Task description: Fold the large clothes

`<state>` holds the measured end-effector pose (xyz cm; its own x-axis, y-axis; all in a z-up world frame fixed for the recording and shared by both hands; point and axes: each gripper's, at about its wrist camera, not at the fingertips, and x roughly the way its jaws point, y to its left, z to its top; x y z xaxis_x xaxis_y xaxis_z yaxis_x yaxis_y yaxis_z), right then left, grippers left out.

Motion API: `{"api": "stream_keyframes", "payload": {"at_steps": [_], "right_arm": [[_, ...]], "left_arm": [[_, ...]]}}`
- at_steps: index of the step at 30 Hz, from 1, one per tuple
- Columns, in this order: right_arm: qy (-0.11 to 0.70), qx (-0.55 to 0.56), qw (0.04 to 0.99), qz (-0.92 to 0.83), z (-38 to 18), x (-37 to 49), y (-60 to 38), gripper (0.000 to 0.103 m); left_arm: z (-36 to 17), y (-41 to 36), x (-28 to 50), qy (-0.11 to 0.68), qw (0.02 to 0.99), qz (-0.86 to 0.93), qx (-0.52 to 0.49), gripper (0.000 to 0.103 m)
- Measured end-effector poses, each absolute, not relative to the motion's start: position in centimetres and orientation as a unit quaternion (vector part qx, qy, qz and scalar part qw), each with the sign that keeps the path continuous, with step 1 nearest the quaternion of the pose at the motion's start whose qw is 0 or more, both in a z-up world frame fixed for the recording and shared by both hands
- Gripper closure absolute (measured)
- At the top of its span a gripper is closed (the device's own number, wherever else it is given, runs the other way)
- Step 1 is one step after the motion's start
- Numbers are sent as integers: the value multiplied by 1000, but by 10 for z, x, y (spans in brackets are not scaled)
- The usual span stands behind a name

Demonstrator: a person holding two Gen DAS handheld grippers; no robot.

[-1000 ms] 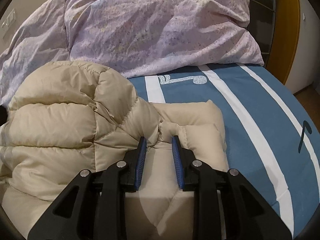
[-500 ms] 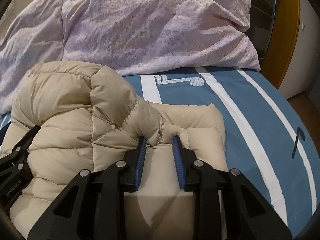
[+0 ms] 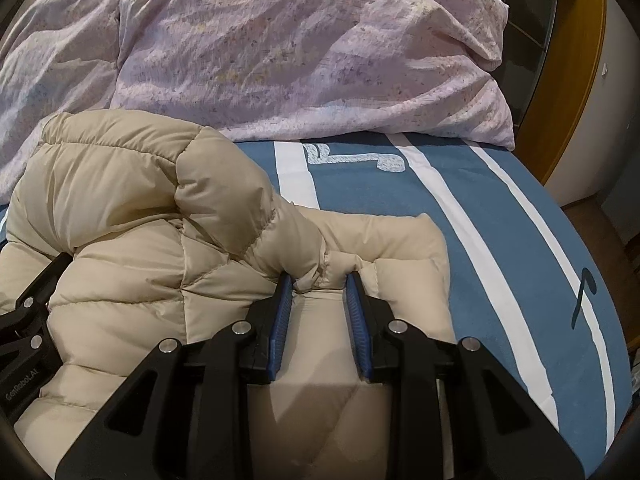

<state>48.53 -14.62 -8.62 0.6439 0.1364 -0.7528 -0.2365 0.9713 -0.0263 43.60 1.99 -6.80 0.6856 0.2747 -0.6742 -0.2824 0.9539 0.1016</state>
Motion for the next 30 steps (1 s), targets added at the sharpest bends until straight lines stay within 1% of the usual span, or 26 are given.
{"api": "stream_keyframes", "payload": {"at_steps": [18,24,28,30], "right_arm": [[409,-57,905,107,-87,486,-147,73],[407,-64,905,102,-88,486,-145,73],[403,-81,907,96,-89,485,-140,73],[405,-72,905,107,-88,485,-143,72]], "left_arm": [[-69,27,440,377,915,141,-26,6],[-70,31,443,383,912,140,-37,4],[-67,34,440,373,915,150,-44,2],[-63,34,434,367,915,158,-48,2]]}}
